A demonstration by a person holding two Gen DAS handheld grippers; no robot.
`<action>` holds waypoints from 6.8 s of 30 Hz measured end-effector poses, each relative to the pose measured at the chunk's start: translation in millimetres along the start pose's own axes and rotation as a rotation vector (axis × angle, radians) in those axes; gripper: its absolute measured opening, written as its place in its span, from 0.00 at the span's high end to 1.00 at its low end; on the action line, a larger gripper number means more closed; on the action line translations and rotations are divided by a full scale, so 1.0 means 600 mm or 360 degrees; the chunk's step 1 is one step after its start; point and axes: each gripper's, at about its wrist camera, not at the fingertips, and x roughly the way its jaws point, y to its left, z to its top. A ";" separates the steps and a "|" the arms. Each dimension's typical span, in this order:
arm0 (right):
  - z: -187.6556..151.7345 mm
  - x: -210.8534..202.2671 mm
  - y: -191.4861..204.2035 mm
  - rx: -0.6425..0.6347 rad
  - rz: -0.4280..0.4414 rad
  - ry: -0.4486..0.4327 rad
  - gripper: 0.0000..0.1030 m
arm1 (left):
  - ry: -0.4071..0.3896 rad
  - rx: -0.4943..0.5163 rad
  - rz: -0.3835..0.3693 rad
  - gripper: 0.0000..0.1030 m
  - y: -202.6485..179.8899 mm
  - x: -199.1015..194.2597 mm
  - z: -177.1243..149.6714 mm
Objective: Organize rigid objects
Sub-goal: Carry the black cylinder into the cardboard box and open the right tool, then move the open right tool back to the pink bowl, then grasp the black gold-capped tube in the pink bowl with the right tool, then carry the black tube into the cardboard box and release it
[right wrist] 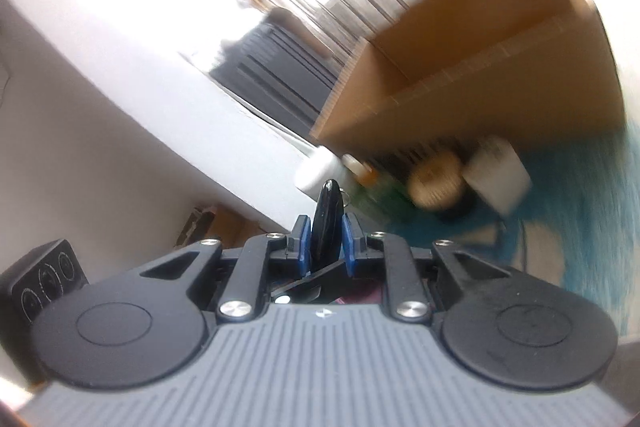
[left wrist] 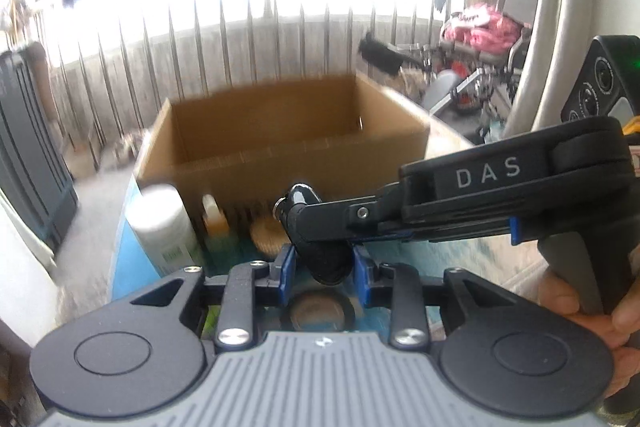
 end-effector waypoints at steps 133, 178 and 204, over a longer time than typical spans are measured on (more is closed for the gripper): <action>-0.033 0.252 -0.080 0.0351 -0.0256 0.0479 0.77 | 0.0337 -0.0254 0.0155 0.70 0.061 0.153 -0.068; 0.288 0.200 0.004 -0.0012 0.0043 0.0310 0.80 | 0.0269 -0.0208 0.0278 0.76 0.113 0.152 0.215; 0.348 0.452 -0.179 0.0198 -0.0422 0.0721 0.80 | 0.0725 -0.0369 0.0327 0.58 0.185 0.344 0.209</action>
